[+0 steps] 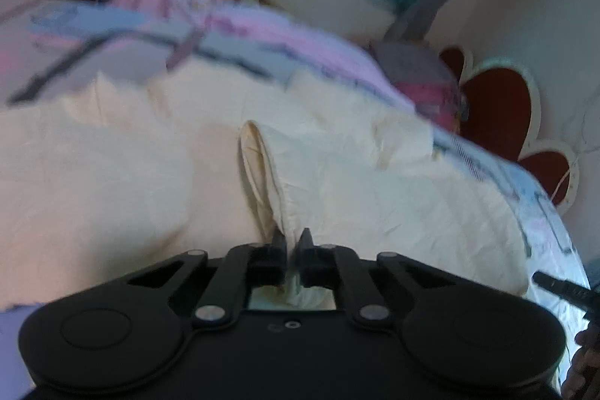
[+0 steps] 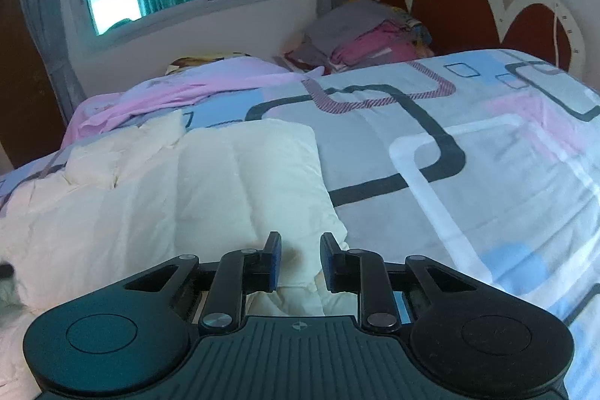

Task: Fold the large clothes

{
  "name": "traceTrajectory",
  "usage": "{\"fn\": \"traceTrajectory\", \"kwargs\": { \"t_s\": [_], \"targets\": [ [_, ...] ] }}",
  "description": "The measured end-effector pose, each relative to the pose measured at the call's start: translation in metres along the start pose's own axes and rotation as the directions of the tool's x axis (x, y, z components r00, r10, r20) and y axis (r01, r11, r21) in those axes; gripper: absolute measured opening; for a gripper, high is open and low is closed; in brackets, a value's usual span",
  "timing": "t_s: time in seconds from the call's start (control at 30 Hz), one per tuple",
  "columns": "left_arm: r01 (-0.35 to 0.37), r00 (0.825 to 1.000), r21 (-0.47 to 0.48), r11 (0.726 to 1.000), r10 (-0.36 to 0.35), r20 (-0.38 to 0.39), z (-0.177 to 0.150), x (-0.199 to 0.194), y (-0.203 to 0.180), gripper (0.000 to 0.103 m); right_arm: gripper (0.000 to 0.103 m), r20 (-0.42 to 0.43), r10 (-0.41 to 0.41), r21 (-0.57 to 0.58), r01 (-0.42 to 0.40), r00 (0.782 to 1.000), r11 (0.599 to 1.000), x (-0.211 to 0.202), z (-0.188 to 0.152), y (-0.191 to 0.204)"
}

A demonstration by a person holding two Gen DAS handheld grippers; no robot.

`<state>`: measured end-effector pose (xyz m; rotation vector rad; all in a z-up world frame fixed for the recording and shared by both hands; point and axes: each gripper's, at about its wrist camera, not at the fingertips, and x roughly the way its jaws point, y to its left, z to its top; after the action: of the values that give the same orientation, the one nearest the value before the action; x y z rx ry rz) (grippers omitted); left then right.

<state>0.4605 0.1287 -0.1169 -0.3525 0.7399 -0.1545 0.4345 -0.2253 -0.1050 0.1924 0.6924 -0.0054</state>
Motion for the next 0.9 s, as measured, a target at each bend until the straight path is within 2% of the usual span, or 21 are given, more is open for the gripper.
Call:
{"fn": "traceTrajectory", "kwargs": {
  "t_s": [0.1,0.2,0.3,0.37,0.4,0.43,0.47,0.53,0.67,0.77,0.83,0.9],
  "targets": [
    [-0.021,1.000,0.005,1.000,0.021,0.022,-0.003,-0.011,0.000,0.005,0.024,-0.027,0.013,-0.042,-0.014,1.000,0.999,0.012,-0.004,0.004],
    [-0.056,0.998,-0.008,0.998,0.055,-0.031,-0.012,0.000,0.004,0.005,0.024,-0.102,-0.018,-0.074,0.010,0.995,0.997,0.027,-0.018,-0.001],
    [-0.071,0.996,-0.022,0.997,0.070,-0.046,-0.018,0.007,0.007,0.007,0.024,-0.103,-0.001,-0.094,-0.008,0.995,0.996,0.025,-0.018,-0.007],
    [-0.104,0.994,-0.022,0.994,0.103,-0.045,-0.016,0.003,0.008,0.031,0.024,-0.062,0.015,-0.080,-0.020,0.998,0.997,0.017,-0.012,-0.015],
    [-0.148,0.989,-0.013,0.989,0.148,-0.013,-0.014,-0.004,0.006,0.039,0.024,-0.039,0.023,-0.079,-0.026,0.999,0.997,0.012,-0.008,-0.019],
    [-0.185,0.982,0.011,0.983,0.184,0.037,-0.011,-0.011,0.002,0.055,0.024,-0.019,0.026,-0.083,-0.028,0.999,0.996,0.009,-0.004,-0.019],
    [-0.203,0.977,0.034,0.979,0.200,0.078,-0.009,-0.016,-0.002,0.057,0.024,0.003,0.032,-0.090,-0.032,0.999,0.995,0.010,0.003,-0.020],
    [-0.188,0.977,0.076,0.979,0.179,0.117,0.002,-0.015,-0.012,0.057,0.024,0.017,0.038,-0.102,-0.036,0.999,0.994,0.019,0.019,-0.016],
    [-0.135,0.989,0.163,0.977,0.123,0.084,0.022,0.017,-0.035,0.055,0.024,0.009,0.050,-0.108,-0.049,0.999,0.993,0.060,0.054,-0.007],
    [-0.145,0.989,0.208,0.967,0.143,0.023,0.022,0.050,-0.039,0.055,0.024,-0.024,0.065,-0.106,-0.068,0.998,0.992,0.093,0.066,-0.003],
    [-0.175,0.984,0.216,0.961,0.179,-0.002,0.019,0.065,-0.035,0.058,0.024,-0.092,0.030,-0.141,-0.043,0.995,0.989,0.117,0.066,-0.003],
    [-0.180,0.982,0.218,0.959,0.187,-0.013,0.013,0.072,-0.031,0.058,0.024,-0.129,0.009,-0.162,-0.030,0.992,0.986,0.132,0.061,-0.006]
  ]
}}
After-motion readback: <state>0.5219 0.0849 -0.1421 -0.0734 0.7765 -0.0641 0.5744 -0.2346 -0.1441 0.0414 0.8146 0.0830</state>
